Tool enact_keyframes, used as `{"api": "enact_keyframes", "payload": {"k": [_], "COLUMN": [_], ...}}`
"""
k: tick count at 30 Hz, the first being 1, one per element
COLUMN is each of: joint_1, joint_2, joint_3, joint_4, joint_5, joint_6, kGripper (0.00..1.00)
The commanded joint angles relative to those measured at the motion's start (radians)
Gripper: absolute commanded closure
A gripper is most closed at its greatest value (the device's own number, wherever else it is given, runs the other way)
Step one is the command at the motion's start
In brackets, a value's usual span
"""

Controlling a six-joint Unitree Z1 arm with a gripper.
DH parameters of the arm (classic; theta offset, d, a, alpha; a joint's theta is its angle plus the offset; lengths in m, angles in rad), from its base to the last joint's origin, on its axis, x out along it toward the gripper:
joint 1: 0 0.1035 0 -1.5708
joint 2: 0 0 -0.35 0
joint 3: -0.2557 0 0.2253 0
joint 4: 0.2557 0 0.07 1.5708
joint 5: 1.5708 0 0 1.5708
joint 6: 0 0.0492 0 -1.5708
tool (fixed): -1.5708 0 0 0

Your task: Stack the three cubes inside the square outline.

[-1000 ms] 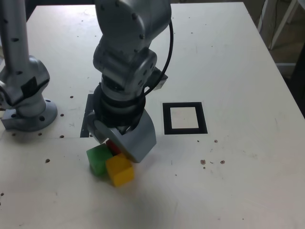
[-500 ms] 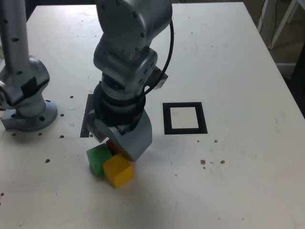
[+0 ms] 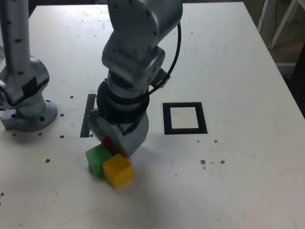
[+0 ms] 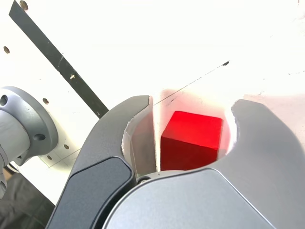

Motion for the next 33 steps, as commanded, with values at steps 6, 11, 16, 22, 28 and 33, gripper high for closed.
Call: {"api": "enact_keyframes", "payload": {"k": [6,11,16,22,28,33], "joint_1": [0.003,0.004,0.004,0.006,0.027,0.067], "joint_2": [-0.01,-0.017,-0.034,-0.032,0.007,0.059], "joint_3": [-0.002,-0.007,-0.046,-0.183,-0.403,-0.583], "joint_4": [-0.004,-0.015,0.028,0.176,0.314,0.405], "joint_5": [0.007,0.011,0.019,0.058,0.077,0.066], "joint_6": [0.0,-0.001,-0.001,-0.007,-0.008,-0.032], "kGripper": [0.72,0.76,0.76,0.76,0.76,0.76]}}
